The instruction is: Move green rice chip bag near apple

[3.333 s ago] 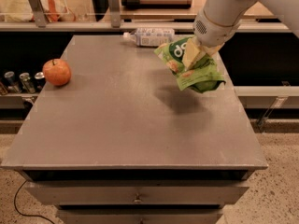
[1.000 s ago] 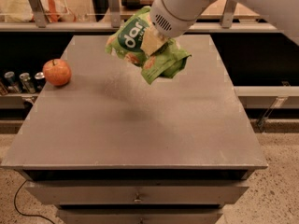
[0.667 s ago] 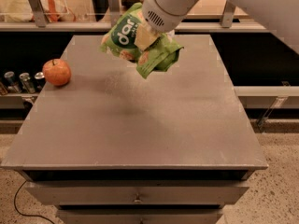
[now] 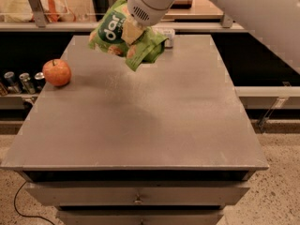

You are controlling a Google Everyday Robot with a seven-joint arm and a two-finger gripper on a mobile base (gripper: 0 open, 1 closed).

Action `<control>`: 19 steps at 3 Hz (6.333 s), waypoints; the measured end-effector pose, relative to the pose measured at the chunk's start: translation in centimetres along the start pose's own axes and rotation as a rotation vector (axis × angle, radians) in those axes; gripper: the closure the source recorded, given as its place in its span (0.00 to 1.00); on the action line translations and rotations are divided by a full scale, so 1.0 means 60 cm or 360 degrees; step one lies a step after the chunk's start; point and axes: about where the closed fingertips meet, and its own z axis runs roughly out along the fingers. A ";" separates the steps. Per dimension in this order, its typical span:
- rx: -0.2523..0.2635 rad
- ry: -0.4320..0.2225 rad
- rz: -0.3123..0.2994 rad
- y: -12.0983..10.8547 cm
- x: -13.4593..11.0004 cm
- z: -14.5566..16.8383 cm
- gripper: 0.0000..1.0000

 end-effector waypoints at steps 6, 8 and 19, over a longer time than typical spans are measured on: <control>-0.0044 0.0030 0.0307 0.033 -0.099 0.178 1.00; -0.0107 0.0082 0.0343 0.049 -0.099 0.235 1.00; -0.0645 -0.0121 -0.0064 0.056 -0.028 0.246 0.00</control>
Offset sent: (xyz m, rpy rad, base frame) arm 0.0565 0.0452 -0.0184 0.1430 0.0360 -0.1554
